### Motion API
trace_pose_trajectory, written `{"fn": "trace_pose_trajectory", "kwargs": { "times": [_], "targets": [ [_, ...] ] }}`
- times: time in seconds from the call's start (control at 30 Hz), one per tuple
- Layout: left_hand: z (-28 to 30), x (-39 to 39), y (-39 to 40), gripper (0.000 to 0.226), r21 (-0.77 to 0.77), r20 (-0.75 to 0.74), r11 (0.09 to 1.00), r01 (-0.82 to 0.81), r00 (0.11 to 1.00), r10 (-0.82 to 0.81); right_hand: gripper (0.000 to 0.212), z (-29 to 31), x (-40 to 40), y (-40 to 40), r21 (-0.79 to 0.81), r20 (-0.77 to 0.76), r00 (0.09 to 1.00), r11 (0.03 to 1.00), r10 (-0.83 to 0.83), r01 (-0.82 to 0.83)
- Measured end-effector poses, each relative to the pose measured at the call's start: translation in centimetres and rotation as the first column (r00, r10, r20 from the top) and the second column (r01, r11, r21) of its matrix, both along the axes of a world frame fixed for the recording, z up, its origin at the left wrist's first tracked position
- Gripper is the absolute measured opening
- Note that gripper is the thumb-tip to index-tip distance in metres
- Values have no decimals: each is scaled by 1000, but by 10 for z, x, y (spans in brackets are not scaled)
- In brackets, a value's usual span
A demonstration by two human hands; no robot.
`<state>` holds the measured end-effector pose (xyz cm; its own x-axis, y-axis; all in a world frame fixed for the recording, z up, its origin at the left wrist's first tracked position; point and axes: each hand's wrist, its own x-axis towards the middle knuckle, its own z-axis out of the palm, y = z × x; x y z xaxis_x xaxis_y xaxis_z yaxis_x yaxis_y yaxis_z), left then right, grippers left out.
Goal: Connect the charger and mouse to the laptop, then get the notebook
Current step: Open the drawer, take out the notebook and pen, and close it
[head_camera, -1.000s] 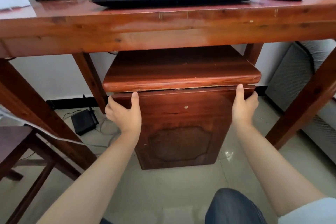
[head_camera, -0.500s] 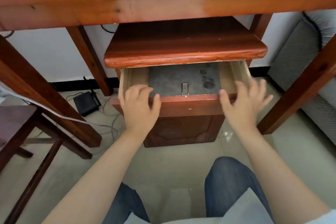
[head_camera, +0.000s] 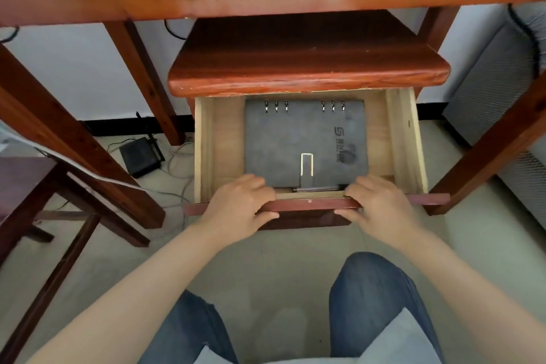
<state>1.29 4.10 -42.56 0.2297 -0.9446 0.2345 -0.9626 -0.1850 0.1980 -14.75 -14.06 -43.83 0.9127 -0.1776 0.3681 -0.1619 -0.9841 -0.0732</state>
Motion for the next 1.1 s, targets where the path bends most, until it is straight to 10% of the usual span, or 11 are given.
{"fn": "trace_pose_trajectory", "kwargs": {
  "times": [0.23,0.47,0.7,0.87,1.1],
  "targets": [
    [1,17,-18,33,144,-261,979,-143,949,177,34,21,24,-23,402,-424,904,907,60,128],
    [-10,50,-60,74,388,-429,810,-440,692,581,28,17,62,-42,161,-749,660,950,-58,266],
    [-28,46,-70,99,360,-517,777,-516,583,627,15,23,43,-47,306,-568,823,923,-20,234],
    [-28,51,-73,84,311,-601,752,-581,493,629,22,28,45,-61,428,-326,835,718,-444,549],
    [-36,54,-75,79,293,-693,696,-655,356,626,27,15,64,-50,699,-419,791,398,-446,595]
  ]
}}
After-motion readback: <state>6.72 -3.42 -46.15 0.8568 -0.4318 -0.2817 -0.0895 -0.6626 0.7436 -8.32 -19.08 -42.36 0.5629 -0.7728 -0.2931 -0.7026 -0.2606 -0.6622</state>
